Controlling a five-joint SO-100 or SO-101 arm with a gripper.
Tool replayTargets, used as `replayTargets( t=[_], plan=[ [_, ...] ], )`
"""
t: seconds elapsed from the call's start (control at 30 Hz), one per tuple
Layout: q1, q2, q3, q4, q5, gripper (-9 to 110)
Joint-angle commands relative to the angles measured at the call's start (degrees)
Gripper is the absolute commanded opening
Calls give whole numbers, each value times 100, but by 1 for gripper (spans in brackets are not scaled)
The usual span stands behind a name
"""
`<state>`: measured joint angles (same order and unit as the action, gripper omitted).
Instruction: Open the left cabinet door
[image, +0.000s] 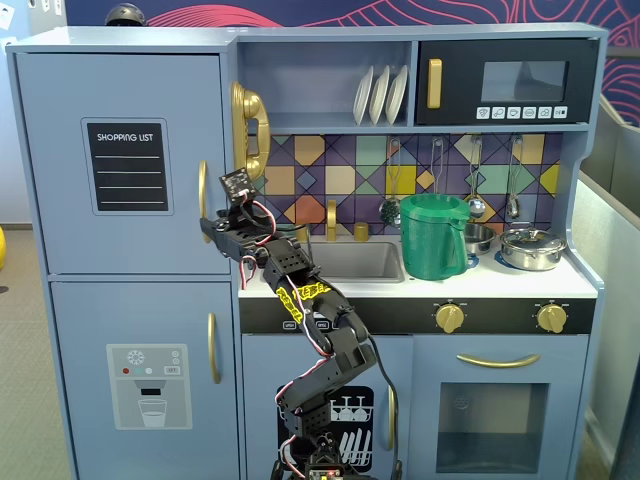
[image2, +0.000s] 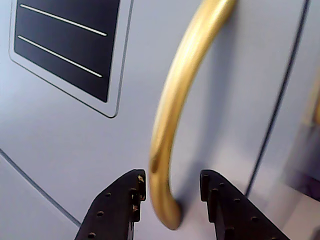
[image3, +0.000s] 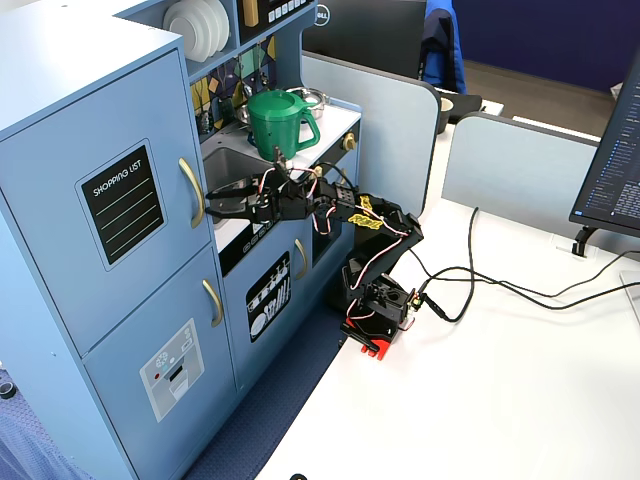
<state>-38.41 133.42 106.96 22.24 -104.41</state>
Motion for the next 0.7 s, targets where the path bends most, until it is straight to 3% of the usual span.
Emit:
replayTargets(
  t=[0.0, 0.3, 0.67],
  plan=[
    [-141, -132, -378, -246, 0, 7],
    [-343, -439, -457, -510, -70, 7],
    [-1494, 132, 62, -1011, -1283, 7]
  ],
)
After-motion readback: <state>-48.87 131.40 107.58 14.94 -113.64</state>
